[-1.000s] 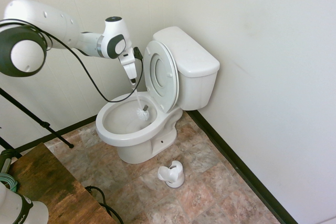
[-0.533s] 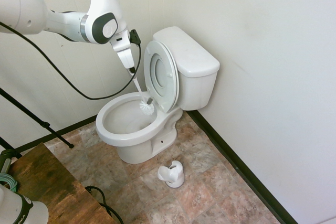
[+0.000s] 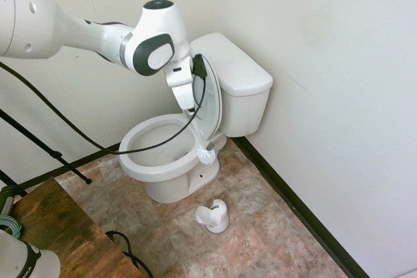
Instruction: Clean the toilet
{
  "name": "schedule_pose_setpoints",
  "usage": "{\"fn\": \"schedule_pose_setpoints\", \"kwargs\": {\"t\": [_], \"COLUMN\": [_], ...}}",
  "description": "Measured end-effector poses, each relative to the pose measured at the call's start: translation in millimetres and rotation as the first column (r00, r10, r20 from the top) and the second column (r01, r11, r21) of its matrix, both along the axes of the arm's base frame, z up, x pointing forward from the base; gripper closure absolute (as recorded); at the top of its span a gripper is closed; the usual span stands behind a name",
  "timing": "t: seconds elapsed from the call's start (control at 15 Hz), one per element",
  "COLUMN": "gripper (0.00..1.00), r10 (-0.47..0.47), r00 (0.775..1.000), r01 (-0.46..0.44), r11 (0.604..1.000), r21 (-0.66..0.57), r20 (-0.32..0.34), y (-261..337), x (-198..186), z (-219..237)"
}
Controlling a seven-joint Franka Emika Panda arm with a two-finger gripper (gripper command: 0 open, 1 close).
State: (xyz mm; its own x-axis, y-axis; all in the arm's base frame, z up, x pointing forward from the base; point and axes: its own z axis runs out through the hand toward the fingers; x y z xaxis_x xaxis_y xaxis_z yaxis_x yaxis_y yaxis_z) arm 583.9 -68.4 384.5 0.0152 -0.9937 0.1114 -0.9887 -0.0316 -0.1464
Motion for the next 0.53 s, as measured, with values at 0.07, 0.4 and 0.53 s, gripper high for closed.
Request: {"fn": "schedule_pose_setpoints", "kwargs": {"t": [0.07,0.4,0.53], "gripper": [1.00,1.00,1.00], "r10": [-0.011,-0.045,-0.039], "r00": [1.000,0.997,0.996], "r01": [0.011,0.046,0.040], "r11": [1.000,0.999,0.999], "r21": [0.001,0.011,0.011], "r20": [-0.008,-0.067,-0.078], "y": [-10.3,-45.9,-58.1], "x": [1.3,2.9,4.4], "z": [-11.9,-69.6,-85.0]}}
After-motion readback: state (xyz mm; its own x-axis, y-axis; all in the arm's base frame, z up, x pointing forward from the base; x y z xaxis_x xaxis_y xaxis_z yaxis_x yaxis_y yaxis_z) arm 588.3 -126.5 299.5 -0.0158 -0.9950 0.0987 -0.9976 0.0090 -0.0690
